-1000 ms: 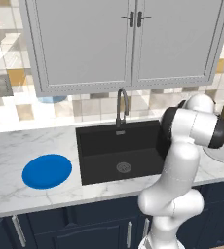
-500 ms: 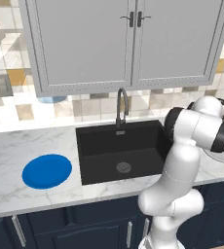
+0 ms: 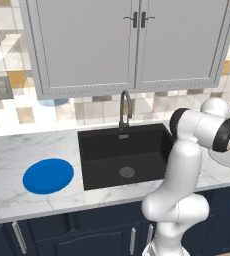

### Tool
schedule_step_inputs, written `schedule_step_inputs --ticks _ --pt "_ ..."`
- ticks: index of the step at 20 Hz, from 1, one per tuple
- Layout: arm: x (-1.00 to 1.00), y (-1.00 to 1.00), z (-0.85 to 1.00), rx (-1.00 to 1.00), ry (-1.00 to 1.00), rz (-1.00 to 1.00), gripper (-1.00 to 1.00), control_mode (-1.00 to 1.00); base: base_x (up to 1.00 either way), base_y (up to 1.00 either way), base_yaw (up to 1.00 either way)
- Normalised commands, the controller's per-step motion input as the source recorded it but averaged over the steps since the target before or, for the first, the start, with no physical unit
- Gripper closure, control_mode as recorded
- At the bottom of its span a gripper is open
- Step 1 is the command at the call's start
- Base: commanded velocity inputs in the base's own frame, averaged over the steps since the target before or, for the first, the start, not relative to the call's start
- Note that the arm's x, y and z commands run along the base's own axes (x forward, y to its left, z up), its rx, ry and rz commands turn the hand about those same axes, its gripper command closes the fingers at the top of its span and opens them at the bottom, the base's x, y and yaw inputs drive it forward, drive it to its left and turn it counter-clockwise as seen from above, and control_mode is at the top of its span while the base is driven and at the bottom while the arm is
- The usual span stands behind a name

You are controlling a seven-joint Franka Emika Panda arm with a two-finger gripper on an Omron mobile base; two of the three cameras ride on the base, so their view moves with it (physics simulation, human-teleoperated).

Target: Place the pastries on the plates.

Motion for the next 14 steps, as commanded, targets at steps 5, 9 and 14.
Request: schedule_step_inputs --ticks 5,9,14 --pt "-0.04 -0.36 -0.32 0.02 0.01 -0.02 1.00 -1.00 0.00 0.00 0.00" --pt "0.04 -0.07 -0.49 0.00 0.01 0.00 -1.00 -1.00 0.00 0.00 0.00" --pt "0.02 -0.20 0.01 0.00 0.00 0.00 -1.00 -1.00 0.00 0.00 0.00"
